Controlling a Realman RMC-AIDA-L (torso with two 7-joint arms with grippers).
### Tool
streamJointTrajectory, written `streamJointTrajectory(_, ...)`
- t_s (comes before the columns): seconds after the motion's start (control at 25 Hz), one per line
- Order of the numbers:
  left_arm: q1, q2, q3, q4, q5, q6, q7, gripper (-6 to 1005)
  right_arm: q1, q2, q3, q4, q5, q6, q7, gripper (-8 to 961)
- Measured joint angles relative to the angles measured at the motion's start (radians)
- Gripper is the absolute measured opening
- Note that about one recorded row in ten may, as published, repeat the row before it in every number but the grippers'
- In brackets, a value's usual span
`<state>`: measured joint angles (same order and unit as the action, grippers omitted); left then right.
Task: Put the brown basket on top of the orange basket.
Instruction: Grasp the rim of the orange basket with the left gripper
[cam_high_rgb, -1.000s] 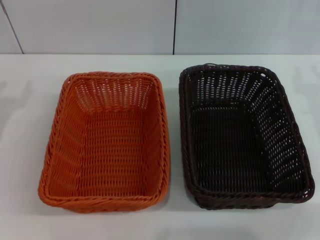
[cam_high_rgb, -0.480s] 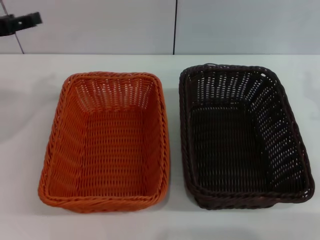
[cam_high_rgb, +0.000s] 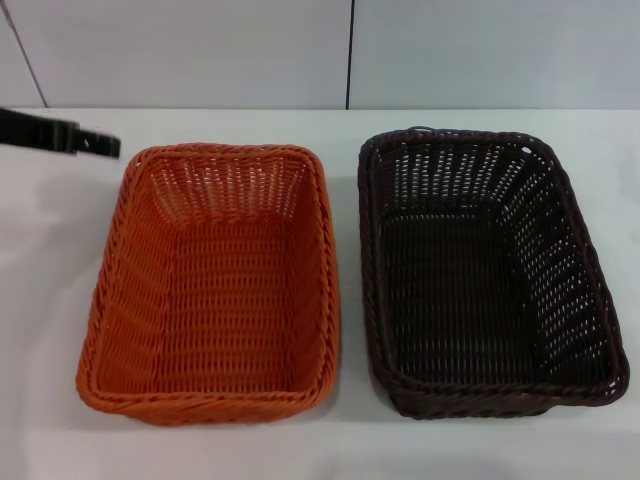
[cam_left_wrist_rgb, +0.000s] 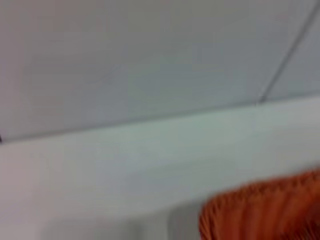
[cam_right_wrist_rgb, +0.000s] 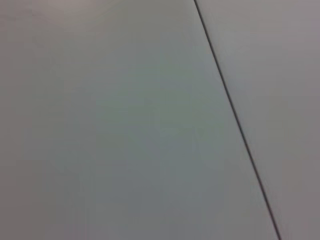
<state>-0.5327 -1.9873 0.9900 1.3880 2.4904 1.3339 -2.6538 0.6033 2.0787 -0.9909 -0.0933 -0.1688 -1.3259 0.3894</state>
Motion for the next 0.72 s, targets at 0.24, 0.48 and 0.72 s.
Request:
streamJointTrajectory(0.24,-0.052,-0.068,0.008,0.083,0.176,0.181,-0.073,791,0.000,-0.004,0.013,-0.025,0.000,0.043,-0.003,484)
streamJointTrajectory(0.48,-0.024,-0.075,0.024,0.059,0.180,0.180,-0.119,788,0.011,-0.007,0.027,-0.044,0.000,0.078,-0.007,483)
streamJointTrajectory(0.72,0.006,-0.081,0.030,0.026,0.168,0.166,-0.121,784,0.016,-0.008,0.052,-0.067,0.000,0.114,-0.007,483)
